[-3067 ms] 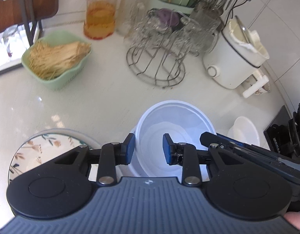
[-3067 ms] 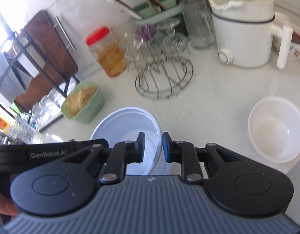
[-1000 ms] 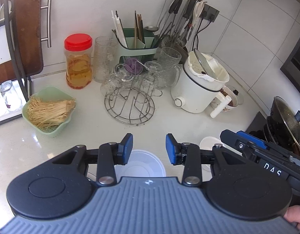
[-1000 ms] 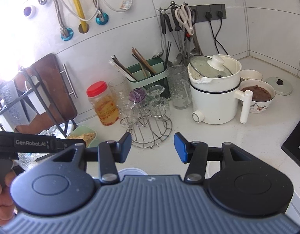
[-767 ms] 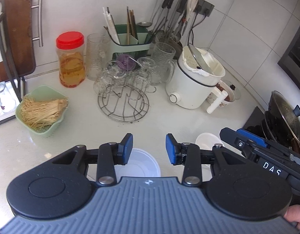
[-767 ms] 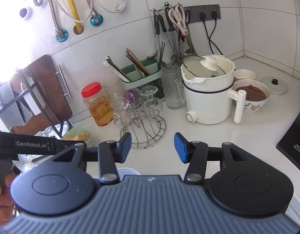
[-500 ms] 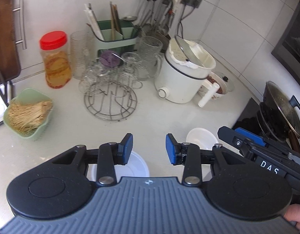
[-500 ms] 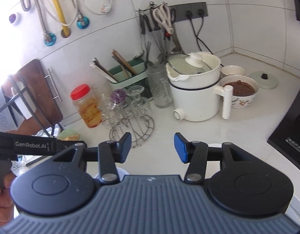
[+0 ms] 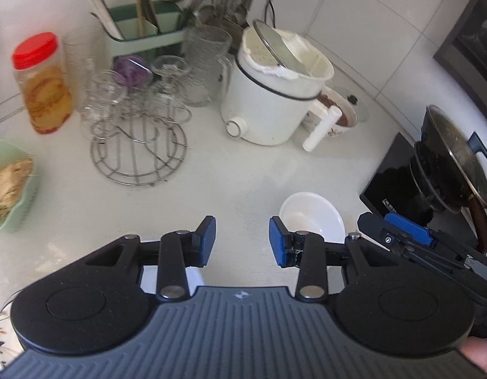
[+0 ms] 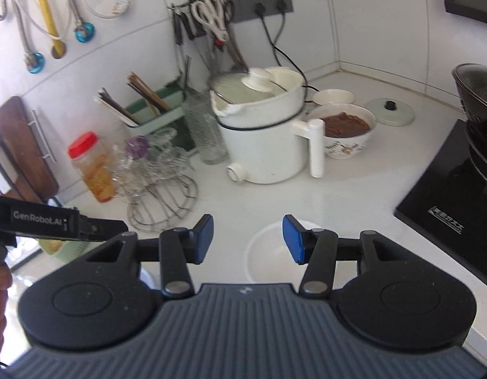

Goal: Organize plates and bowls
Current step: 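Move the open left gripper toward the white plastic bowl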

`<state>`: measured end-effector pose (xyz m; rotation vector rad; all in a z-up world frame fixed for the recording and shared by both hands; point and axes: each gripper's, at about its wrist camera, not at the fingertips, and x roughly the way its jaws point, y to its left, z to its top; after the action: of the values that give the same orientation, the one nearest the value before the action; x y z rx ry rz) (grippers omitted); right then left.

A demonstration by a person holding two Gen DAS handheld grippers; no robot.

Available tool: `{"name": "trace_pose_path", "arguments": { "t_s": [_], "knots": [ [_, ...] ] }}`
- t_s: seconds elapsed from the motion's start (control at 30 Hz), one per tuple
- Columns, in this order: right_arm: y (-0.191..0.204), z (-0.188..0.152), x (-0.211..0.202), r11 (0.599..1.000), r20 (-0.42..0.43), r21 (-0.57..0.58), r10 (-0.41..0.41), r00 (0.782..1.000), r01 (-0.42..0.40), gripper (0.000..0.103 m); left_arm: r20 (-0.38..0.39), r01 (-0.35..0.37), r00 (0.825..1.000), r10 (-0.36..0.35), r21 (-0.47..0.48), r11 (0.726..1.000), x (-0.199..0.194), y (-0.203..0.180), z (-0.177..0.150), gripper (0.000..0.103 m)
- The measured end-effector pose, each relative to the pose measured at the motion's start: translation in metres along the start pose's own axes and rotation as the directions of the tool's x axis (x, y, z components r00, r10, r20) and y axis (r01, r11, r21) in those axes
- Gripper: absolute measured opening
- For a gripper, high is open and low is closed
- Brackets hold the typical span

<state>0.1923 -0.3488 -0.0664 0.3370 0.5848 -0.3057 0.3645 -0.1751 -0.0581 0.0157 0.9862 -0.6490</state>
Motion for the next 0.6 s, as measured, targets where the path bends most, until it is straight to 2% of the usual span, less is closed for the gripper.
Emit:
{"name": "trace_pose_path", "arguments": {
  "t_s": [0.17, 0.23, 0.33, 0.6],
  "knots": [
    [-0.019, -0.003, 0.017, 1.0, -0.017, -0.013, -0.028, 0.999, 0.028, 0.052, -0.046, 0.021, 0.999, -0.02, 0.041, 0.999, 0.033, -0.015, 0.002, 0.048],
    [-0.028, -0.003, 0.025, 0.999, -0.03, -0.019, -0.03, 0.999, 0.029, 0.052, -0.063, 0.033, 0.998, -0.029, 0.055, 0.998, 0.047, -0.021, 0.004, 0.057],
    [-0.041, -0.005, 0.038, 0.998, -0.044, -0.043, -0.045, 0.998, 0.043, 0.051, -0.08, 0.032, 0.996, -0.029, 0.029, 0.999, 0.066, -0.024, 0.007, 0.062],
    [-0.077, -0.013, 0.075, 0.999, -0.112, -0.025, -0.05, 0.992, 0.047, 0.051, -0.134, 0.017, 0.991, -0.021, -0.031, 0.999, 0.113, -0.029, 0.005, 0.063]
  ]
}}
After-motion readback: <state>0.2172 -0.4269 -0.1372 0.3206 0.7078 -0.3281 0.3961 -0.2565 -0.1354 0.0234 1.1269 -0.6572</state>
